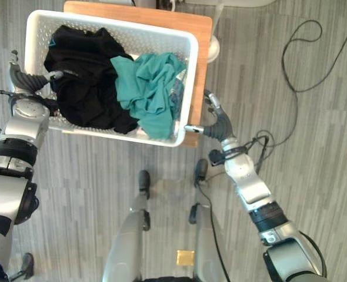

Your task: Grab the laundry basket,head to the washer,open it,put in the laundry and shut it.

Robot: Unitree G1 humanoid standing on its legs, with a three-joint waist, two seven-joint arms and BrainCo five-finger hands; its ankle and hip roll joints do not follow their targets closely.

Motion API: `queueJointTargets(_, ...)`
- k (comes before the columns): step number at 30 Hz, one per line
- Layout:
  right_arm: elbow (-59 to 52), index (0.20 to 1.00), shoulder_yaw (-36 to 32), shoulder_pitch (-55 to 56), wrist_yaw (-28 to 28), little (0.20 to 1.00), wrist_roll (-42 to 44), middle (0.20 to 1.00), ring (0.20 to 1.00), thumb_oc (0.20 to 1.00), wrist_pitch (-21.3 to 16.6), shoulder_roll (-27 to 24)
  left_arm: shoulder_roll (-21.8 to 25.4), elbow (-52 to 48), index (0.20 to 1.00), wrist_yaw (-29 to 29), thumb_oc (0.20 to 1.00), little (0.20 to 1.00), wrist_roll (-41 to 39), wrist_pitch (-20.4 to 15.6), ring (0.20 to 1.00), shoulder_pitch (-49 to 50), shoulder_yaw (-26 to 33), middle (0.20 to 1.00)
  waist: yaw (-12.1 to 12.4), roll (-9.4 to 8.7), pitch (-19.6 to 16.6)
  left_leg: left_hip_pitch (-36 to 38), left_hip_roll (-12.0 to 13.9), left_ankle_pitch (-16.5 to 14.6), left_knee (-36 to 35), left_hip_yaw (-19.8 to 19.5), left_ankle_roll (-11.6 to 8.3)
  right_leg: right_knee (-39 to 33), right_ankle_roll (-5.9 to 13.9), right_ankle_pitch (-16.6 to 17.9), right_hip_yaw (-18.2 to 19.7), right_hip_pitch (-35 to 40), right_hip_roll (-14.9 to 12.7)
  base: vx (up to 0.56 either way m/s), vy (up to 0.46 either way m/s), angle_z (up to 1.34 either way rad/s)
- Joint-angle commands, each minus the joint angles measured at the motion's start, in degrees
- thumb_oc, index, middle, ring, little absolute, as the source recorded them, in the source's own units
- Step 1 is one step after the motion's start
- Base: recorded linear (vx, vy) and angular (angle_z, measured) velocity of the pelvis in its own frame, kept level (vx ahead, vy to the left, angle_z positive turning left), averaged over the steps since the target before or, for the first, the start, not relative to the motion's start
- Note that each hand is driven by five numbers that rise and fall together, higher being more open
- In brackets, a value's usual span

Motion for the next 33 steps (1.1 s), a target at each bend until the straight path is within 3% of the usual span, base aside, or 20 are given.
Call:
queueJointTargets(1, -6.51, 1.0, -2.39, 1.55, -1.99, 1.0, 2.6, 1.0, 1.0, 1.0, -3.63, -0.77, 2.31, 1.07, 1.0, 0.58, 1.0, 1.0, -2.11, -1.93, 1.0, -1.09, -1.5, 1.0, -0.34, -0.7, -2.89, -2.3, -0.45, -2.33, 3.87, 0.43, 1.55, 8.15, 6.11, -7.58, 1.71, -0.97, -3.83, 0.0, 0.0, 0.0)
queueJointTargets(11, -6.5, 1.0, -2.45, -2.5, -6.74, 1.0, 6.67, 1.0, 1.0, 1.0, -2.75, 2.25, -1.95, -3.81, 1.0, 1.4, 1.0, 1.0, 0.13, -0.79, 1.0, 1.62, -2.89, 1.0, 0.66, -0.72, -3.55, -1.65, -1.17, -2.87, 3.91, 1.01, 1.38, 7.81, 6.24, -7.48, 0.94, 0.59, -4.55, 0.0, 0.024, 0.04)
queueJointTargets(21, -5.42, 1.0, 0.68, -1.26, -6.36, 1.0, 13.4, 1.0, 1.0, 1.0, -2.59, 5.4, -4.94, -7.41, 1.0, 2.25, 1.0, 1.0, 0.38, -0.31, 1.0, 4.8, -2.34, 1.0, 1.62, -0.51, -3.54, -2.42, -1.75, -3.14, 4.74, 1.44, 1.33, 8.56, 6.48, -7.4, 0.38, 0.38, -5.49, 0.0, 0.029, 0.02)
queueJointTargets(29, -4.62, 1.0, -0.29, -0.57, -9.83, 1.0, 10.78, 1.0, 1.0, 1.0, -2.41, 7.4, -6.31, -9.48, 1.0, 2.9, 1.0, 1.0, 0.6, 0.27, 1.0, 6.37, -2.39, 1.0, 1.91, 1.34, -3.96, -3.86, -2.65, -3.1, 5.06, 1.53, 1.44, 8.76, 6.61, -7.28, 0.19, -0.35, -6.44, 0.01, 0.034, 0.04)
queueJointTargets(33, -6.94, 1.0, -6.72, -1.88, -17.51, 1.0, 2.4, 1.0, 1.0, 1.0, -2.6, 8.63, -7.71, -11.81, 1.0, 4.07, 1.0, 1.0, 0.79, 0.4, 1.0, 9.12, -1.17, 1.0, 1.81, 3.01, -4.34, -5.09, -3.66, -4.29, 6.44, 1.97, 2.19, 9.37, 6.82, -7.17, 0.73, -1.31, -7.22, 0.02, 0.086, 0.06)
